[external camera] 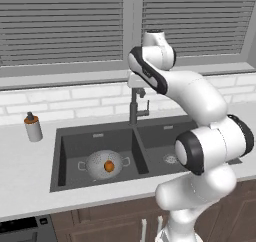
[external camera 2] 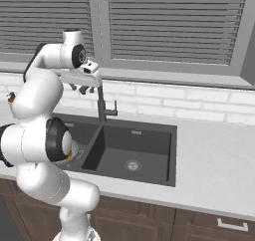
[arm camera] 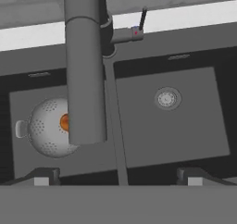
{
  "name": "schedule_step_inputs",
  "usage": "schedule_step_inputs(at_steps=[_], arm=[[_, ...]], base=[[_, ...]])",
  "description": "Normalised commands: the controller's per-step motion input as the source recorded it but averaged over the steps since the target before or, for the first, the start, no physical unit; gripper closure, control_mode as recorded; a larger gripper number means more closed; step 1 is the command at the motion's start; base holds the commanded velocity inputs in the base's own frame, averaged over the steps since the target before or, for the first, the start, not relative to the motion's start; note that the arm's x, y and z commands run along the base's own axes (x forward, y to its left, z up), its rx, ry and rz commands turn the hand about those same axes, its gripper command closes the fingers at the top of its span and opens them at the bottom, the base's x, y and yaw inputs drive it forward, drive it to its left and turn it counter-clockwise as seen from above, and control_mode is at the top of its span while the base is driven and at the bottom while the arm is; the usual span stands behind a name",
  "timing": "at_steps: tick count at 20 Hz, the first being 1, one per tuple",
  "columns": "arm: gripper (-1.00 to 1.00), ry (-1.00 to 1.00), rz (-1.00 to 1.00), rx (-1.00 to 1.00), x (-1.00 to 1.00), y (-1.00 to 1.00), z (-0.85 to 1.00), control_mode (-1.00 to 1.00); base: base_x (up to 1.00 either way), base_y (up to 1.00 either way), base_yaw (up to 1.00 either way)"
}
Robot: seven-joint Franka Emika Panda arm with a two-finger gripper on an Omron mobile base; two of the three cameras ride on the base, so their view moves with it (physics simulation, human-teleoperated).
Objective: Put the colander in the sink, put the peach in the colander, and turn on the sink faucet and pour water over the colander.
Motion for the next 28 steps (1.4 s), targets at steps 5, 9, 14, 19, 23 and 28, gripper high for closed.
schedule_step_inputs(at_steps=[5,9,14,19,23,28], arm=[[-1.0,0.0,-0.01,0.01,0.25,0.0,-0.05,-1.0],[-1.0,0.0,-0.02,0.01,0.3,0.02,-0.11,-1.0],[-1.0,0.01,-0.02,0.01,0.36,0.0,-0.17,-1.0],[-1.0,0.0,0.0,0.01,0.36,0.0,-0.15,-1.0],[-1.0,0.0,0.0,0.0,0.3,0.07,-0.01,-1.0],[-1.0,0.01,-0.01,0.01,0.21,0.13,-0.06,-1.0]], base=[[0.0,0.0,0.0],[0.0,0.0,0.0],[0.0,0.0,0.0],[0.0,0.0,0.0],[0.0,0.0,0.0],[0.0,0.0,0.0]])
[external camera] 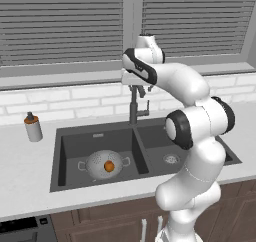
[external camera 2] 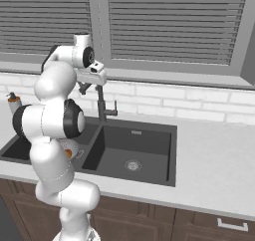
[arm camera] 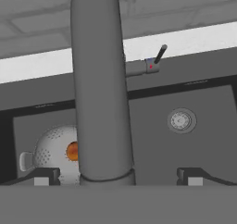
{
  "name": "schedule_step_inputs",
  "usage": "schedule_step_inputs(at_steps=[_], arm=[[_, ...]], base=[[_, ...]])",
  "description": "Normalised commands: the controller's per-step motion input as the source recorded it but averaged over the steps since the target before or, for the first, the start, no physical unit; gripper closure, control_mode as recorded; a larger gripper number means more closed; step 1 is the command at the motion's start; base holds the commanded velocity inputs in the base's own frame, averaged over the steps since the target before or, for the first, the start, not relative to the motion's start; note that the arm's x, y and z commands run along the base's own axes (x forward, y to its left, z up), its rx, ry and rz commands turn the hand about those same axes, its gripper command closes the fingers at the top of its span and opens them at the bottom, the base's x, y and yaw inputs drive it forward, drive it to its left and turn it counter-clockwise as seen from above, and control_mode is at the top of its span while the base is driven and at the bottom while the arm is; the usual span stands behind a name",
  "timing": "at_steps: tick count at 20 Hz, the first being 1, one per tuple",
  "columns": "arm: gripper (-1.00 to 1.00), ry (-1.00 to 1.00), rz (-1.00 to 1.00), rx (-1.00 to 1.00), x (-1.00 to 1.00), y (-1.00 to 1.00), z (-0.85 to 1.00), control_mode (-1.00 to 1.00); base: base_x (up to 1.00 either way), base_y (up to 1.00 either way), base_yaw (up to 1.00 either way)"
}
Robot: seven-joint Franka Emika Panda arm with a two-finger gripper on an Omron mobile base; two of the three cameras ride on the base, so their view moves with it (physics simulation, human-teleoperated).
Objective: Put the colander in the sink, put the peach in the colander, and turn on the sink faucet and pour water over the colander.
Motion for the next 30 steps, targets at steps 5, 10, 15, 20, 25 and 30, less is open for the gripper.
schedule_step_inputs(at_steps=[5,10,15,20,25,30], arm=[[-1.0,0.05,-0.06,0.0,0.05,0.14,-0.11,-1.0],[-1.0,0.07,-0.13,0.0,-0.03,0.05,-0.12,-1.0],[-1.0,0.02,-0.14,0.0,-0.05,0.18,-0.19,-1.0],[-1.0,0.0,-0.1,0.0,0.03,0.33,-0.2,-1.0],[-1.0,0.0,-0.07,0.0,0.02,0.23,-0.19,-1.0],[-1.0,0.0,-0.05,0.0,0.07,0.22,-0.18,-1.0]], base=[[0.0,0.0,0.0],[0.0,0.0,0.0],[0.0,0.0,0.0],[0.0,0.0,0.0],[0.0,0.0,0.0],[0.0,0.0,0.0]])
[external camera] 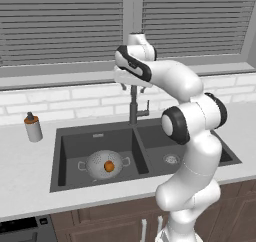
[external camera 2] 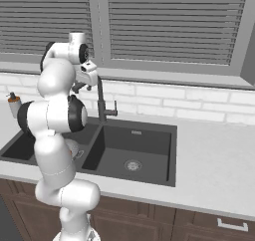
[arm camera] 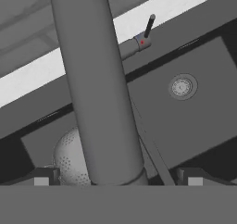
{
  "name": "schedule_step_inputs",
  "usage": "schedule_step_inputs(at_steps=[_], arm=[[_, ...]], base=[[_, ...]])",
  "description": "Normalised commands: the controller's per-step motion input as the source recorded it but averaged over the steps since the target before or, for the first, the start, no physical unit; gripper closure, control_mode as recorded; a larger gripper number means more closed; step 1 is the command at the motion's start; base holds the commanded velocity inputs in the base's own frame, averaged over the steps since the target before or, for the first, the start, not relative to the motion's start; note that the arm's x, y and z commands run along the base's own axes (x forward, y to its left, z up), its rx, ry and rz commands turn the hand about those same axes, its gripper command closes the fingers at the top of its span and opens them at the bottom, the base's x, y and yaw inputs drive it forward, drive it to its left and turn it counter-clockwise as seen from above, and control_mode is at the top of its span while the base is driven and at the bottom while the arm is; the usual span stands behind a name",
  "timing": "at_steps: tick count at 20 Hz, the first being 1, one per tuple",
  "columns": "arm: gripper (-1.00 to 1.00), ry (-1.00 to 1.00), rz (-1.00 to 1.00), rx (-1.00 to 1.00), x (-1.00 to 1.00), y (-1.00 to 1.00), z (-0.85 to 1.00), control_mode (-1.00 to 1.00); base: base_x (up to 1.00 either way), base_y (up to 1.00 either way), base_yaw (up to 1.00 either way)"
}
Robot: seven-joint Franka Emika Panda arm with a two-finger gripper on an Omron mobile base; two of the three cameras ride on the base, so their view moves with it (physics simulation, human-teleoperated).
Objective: Put the colander in the sink, put the peach in the colander, and turn on the sink faucet and pour water over the colander.
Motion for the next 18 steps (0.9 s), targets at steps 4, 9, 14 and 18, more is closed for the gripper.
schedule_step_inputs(at_steps=[4,9,14,18], arm=[[-1.0,-0.02,-0.04,0.0,0.19,0.25,-0.19,-1.0],[-1.0,-0.04,-0.06,0.0,0.27,0.24,-0.21,-1.0],[-1.0,-0.07,-0.07,0.0,0.22,0.2,-0.22,-1.0],[-1.0,-0.05,-0.08,0.0,0.26,0.16,-0.26,-1.0]], base=[[0.0,0.0,0.0],[0.0,0.0,0.0],[0.0,0.0,0.0],[0.0,0.0,0.0]])
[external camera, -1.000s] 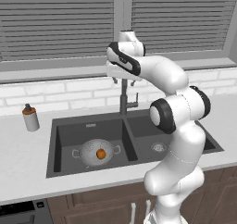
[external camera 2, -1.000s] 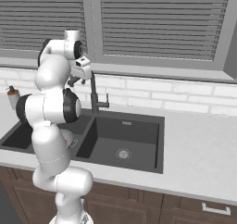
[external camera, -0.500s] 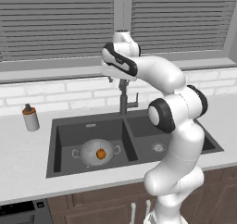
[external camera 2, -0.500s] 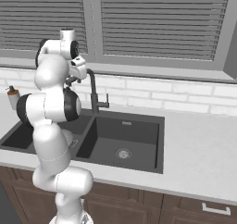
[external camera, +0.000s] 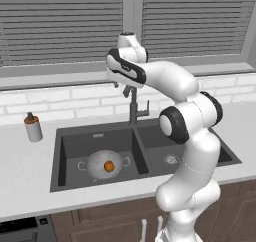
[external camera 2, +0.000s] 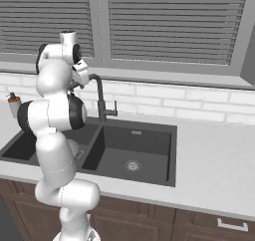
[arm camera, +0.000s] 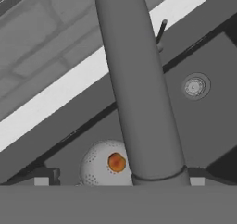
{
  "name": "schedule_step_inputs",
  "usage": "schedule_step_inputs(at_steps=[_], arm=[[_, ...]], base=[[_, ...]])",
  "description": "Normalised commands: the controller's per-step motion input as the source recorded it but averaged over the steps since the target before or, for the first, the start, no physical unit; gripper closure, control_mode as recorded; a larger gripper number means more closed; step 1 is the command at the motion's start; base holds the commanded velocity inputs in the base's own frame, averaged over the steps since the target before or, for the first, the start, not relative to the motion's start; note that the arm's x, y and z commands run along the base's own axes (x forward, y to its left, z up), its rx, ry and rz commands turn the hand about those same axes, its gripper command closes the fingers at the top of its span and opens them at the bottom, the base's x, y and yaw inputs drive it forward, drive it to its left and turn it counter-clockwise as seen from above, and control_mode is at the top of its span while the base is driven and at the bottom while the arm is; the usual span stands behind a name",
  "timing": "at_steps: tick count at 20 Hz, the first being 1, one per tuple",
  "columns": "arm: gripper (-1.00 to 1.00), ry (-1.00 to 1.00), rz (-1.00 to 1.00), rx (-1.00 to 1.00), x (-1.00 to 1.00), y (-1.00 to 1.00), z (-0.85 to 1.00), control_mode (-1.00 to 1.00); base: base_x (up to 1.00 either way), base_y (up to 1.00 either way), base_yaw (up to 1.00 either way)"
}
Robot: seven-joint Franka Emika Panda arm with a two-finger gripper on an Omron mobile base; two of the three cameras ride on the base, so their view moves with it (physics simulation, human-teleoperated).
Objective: Put the colander in the sink, put the peach in the colander, and turn on the sink faucet and pour water over the colander.
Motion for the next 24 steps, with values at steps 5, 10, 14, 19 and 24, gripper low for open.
schedule_step_inputs(at_steps=[5,10,14,19,24], arm=[[-1.0,0.0,-0.08,0.0,0.38,0.14,-0.26,-1.0],[-1.0,0.0,-0.06,0.0,0.39,0.11,-0.19,-1.0],[-1.0,0.0,-0.04,0.0,0.35,0.07,-0.23,-1.0],[-1.0,-0.01,-0.03,0.0,0.33,0.07,-0.23,-1.0],[-1.0,-0.02,-0.02,0.0,0.33,0.03,-0.2,-1.0]], base=[[0.0,0.0,0.0],[0.0,0.0,0.0],[0.0,0.0,0.0],[0.0,0.0,0.0],[0.0,0.0,0.0]])
